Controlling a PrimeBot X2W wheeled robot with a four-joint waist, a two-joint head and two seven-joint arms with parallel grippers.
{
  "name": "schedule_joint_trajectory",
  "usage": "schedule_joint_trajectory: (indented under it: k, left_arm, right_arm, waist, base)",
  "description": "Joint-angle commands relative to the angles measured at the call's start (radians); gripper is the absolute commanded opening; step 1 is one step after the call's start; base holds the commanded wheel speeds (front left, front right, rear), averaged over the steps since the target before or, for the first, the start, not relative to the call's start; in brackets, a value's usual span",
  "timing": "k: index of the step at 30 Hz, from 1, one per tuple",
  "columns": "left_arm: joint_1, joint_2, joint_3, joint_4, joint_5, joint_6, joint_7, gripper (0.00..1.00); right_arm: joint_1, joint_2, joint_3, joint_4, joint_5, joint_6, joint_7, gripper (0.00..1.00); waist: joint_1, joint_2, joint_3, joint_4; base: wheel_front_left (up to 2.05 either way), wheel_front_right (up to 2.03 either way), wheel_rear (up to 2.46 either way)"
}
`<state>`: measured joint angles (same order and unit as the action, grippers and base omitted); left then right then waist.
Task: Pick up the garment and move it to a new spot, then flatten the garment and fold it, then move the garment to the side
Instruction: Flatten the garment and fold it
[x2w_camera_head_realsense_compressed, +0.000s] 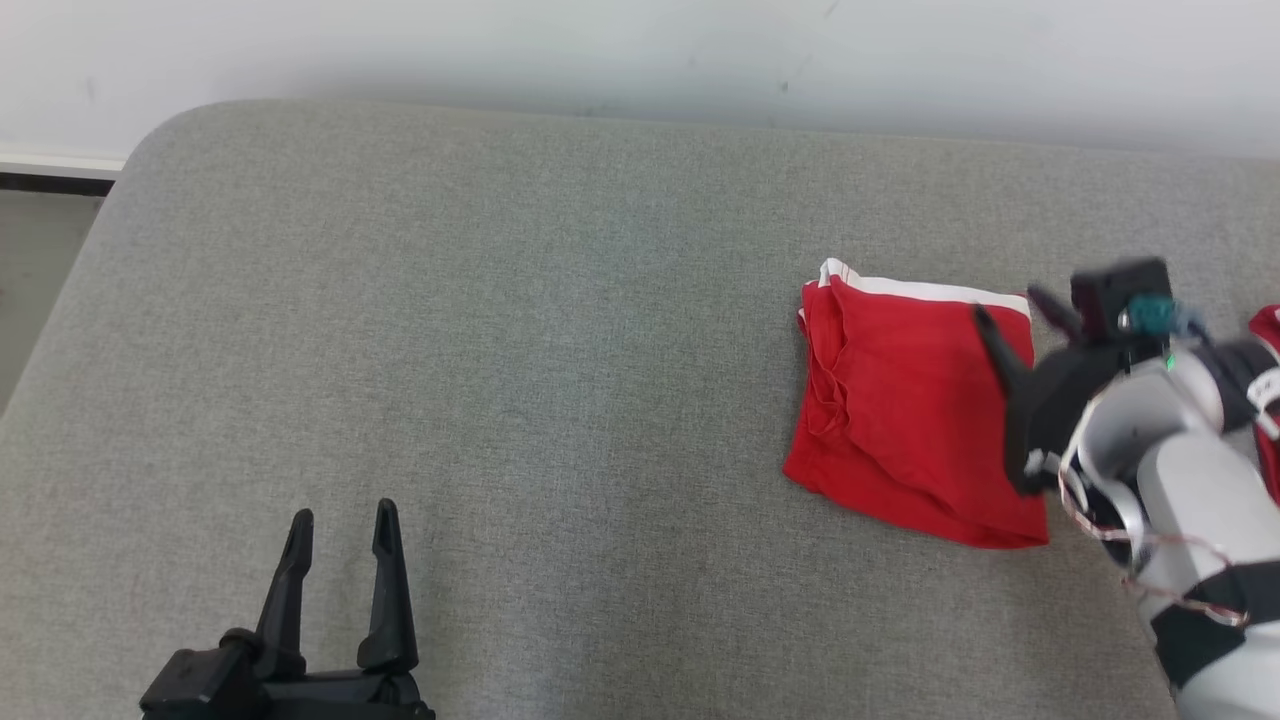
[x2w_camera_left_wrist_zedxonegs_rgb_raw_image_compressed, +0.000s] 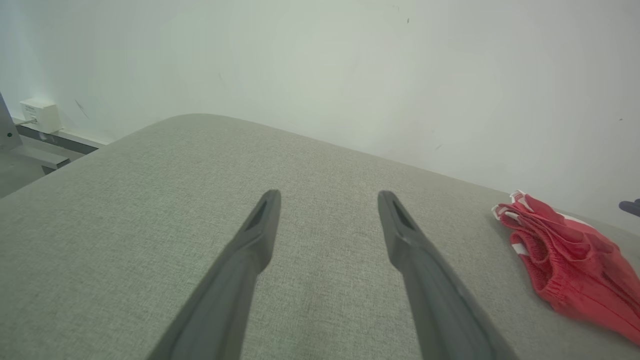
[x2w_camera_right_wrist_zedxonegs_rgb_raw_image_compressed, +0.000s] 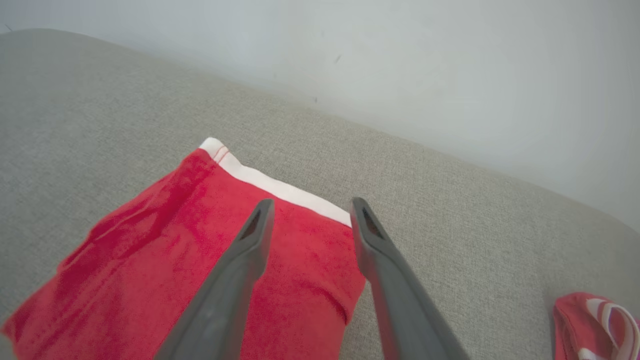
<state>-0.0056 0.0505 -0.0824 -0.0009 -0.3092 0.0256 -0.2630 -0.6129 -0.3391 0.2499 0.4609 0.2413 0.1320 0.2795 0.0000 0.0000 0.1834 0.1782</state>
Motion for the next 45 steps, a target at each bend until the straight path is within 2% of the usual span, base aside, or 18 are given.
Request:
schedule_joint_trajectory:
  k: [1,4,9,12,14,22,25,28,29,30,31,38,42,45]
  left_arm:
    - [-0.004,0.0,-0.001,-0.005,0.001,-0.001,-0.002,1.0]
    - [-0.008,0.0,-0.006,-0.007,-0.001,0.002,-0.002,1.0]
    - [-0.015,0.0,-0.009,-0.008,-0.004,0.003,-0.002,1.0]
    - [-0.016,0.0,-0.006,-0.007,-0.003,0.003,-0.002,1.0]
    - [-0.014,0.0,-0.007,-0.004,-0.001,0.003,-0.002,1.0]
    - [-0.003,0.0,-0.004,0.0,0.004,0.004,-0.002,1.0]
    - [0.009,0.0,0.006,0.003,0.006,0.006,-0.002,1.0]
    - [0.014,0.0,0.024,0.001,0.005,0.009,-0.002,1.0]
    - [0.017,0.0,0.029,-0.001,0.001,0.009,-0.002,1.0]
    - [0.02,0.0,0.035,-0.003,-0.004,0.01,-0.002,1.0]
    - [0.024,0.0,0.041,-0.005,-0.007,0.011,-0.002,1.0]
    - [0.041,0.0,0.073,-0.009,-0.014,0.008,-0.002,1.0]
    - [0.059,0.0,0.097,-0.004,-0.001,-0.006,-0.002,1.0]
    - [0.06,0.0,0.113,0.011,0.011,-0.016,-0.002,1.0]
  right_arm:
    - [0.019,0.001,0.001,0.006,-0.01,-0.003,-0.005,0.0]
    - [0.057,0.007,-0.006,0.03,-0.046,-0.003,-0.038,0.0]
    - [0.097,0.073,0.054,0.06,-0.056,-0.003,-0.1,0.0]
    - [0.103,0.112,0.126,0.074,-0.056,-0.003,-0.12,0.0]
    - [0.106,0.148,0.209,0.096,-0.038,-0.003,-0.128,0.0]
    - [0.098,0.186,0.382,0.1,0.05,-0.003,-0.154,0.0]
    - [0.101,0.18,0.382,0.055,0.092,-0.003,-0.206,0.0]
    - [0.127,0.173,0.326,-0.004,0.116,-0.003,-0.28,0.0]
    - [0.139,0.17,0.3,-0.026,0.119,-0.003,-0.306,0.07]
    - [0.153,0.168,0.271,-0.049,0.119,-0.003,-0.328,0.44]
    - [0.167,0.166,0.242,-0.07,0.116,-0.003,-0.348,1.0]
    - [0.285,0.183,0.055,-0.186,0.107,-0.003,-0.429,1.0]
    - [0.363,0.195,-0.071,-0.227,0.081,-0.003,-0.44,1.0]
    - [0.397,0.195,-0.111,-0.236,0.06,-0.003,-0.446,1.0]
  waist:
    - [0.0,0.0,0.001,0.001]
    - [0.0,0.0,0.007,0.002]
    - [0.0,0.0,0.017,0.007]
    - [0.0,0.0,0.018,0.008]
    - [0.0,0.0,0.013,0.011]
    - [0.0,0.0,-0.007,0.002]
    - [0.0,0.0,-0.023,-0.011]
    - [0.0,0.0,-0.045,-0.033]
    - [0.0,0.0,-0.052,-0.041]
    - [0.0,0.0,-0.061,-0.051]
    - [0.0,0.0,-0.067,-0.059]
    - [0.0,0.0,-0.107,-0.122]
    - [0.0,0.0,-0.134,-0.17]
    - [0.0,0.0,-0.149,-0.198]
  base:
    - [0.0,0.0,0.0]
    - [0.0,0.0,0.0]
    - [0.0,0.0,0.0]
    - [0.0,0.0,0.0]
    - [0.0,0.0,0.0]
    - [0.0,0.0,0.0]
    - [0.0,0.0,0.0]
    - [0.0,0.0,0.0]
    - [0.0,0.0,0.0]
    - [0.0,0.0,0.0]
    - [0.0,0.0,0.0]
    - [0.0,0.0,0.0]
    - [0.0,0.0,0.0]
    - [0.0,0.0,0.0]
